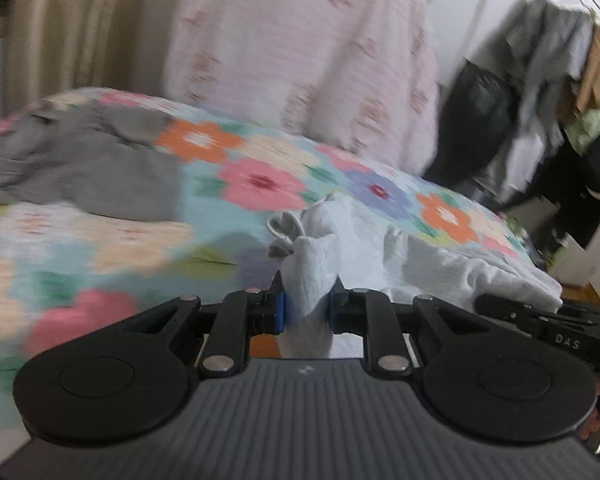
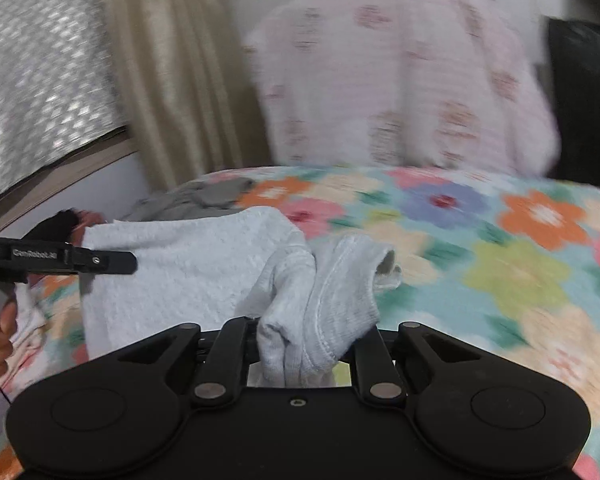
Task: Fold clothes
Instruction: 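Grasp the folded grey shirt bundle with both grippers, then lift the bundle with both grippers and carry it toward the white clothes stack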
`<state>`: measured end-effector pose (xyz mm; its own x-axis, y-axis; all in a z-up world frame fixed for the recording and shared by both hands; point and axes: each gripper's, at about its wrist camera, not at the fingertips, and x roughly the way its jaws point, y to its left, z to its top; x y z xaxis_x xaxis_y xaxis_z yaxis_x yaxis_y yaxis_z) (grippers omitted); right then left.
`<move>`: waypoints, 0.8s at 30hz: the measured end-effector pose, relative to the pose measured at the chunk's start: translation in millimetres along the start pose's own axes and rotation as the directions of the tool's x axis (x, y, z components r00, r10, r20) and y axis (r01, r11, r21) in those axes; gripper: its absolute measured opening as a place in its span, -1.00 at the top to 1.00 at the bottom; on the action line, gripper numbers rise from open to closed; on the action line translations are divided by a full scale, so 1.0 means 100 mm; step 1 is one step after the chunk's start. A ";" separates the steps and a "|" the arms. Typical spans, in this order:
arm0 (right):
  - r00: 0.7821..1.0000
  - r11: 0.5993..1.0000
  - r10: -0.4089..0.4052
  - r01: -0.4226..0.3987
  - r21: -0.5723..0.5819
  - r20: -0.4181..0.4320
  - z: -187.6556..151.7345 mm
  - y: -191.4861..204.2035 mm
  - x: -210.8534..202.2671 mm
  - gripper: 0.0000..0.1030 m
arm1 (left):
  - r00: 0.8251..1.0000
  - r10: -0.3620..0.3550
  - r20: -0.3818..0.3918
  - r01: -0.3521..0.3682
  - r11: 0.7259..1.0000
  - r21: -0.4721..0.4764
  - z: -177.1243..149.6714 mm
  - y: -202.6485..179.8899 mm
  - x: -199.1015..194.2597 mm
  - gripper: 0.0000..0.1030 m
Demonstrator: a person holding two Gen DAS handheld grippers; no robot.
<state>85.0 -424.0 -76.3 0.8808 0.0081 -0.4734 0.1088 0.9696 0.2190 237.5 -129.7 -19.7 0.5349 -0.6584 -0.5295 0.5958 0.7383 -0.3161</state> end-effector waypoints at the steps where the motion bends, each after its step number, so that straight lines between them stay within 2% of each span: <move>1: 1.000 1.000 0.019 -0.019 -0.023 -0.001 0.05 0.13 0.07 0.69 | 1.000 0.022 0.015 -0.022 1.000 -0.013 -0.01 0.10 -0.14 0.65; 6: 0.995 0.985 0.101 -0.103 -0.136 -0.023 0.25 0.76 0.42 0.69 | 0.987 0.139 0.083 -0.135 0.990 -0.043 -0.14 0.53 -0.69 0.66; 12: 0.990 0.961 0.124 -0.138 -0.240 -0.074 0.38 1.33 0.74 0.70 | 0.975 0.212 0.071 -0.199 0.967 -0.162 -0.43 1.07 -0.74 0.66; 13: 0.989 0.959 0.122 -0.138 -0.246 -0.081 0.39 1.39 0.77 0.70 | 0.968 0.247 0.044 -0.238 0.960 -0.148 -0.45 1.11 -0.69 0.66; 17: 0.986 0.954 0.129 -0.153 -0.259 -0.107 0.37 1.53 0.82 0.71 | 0.963 0.265 0.041 -0.260 0.961 -0.092 -0.48 1.17 -0.63 0.66; 19: 0.987 0.956 0.110 -0.138 -0.260 -0.118 0.33 1.53 0.89 0.71 | 0.967 0.254 0.009 -0.252 0.962 -0.101 -0.50 1.28 -0.52 0.60; 21: 0.985 0.968 0.085 -0.118 -0.220 -0.152 0.25 1.45 1.05 0.65 | 0.968 0.245 -0.055 -0.251 0.958 -0.140 -0.60 1.50 -0.31 0.48; 23: 0.976 0.984 0.064 -0.097 -0.149 -0.210 0.15 1.29 1.25 0.38 | 0.959 0.246 -0.139 -0.274 0.929 -0.248 -0.75 1.81 -0.12 0.47; 24: 0.972 0.990 0.047 -0.075 -0.115 -0.229 0.08 1.19 1.33 0.33 | 0.963 0.224 -0.154 -0.262 0.915 -0.306 -0.79 1.93 -0.11 0.37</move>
<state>218.8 -309.3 -106.6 0.7557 0.1094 -0.6457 -0.0115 0.9880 0.1540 299.0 31.7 -137.0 0.5561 -0.4461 -0.7012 0.2220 0.8928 -0.3920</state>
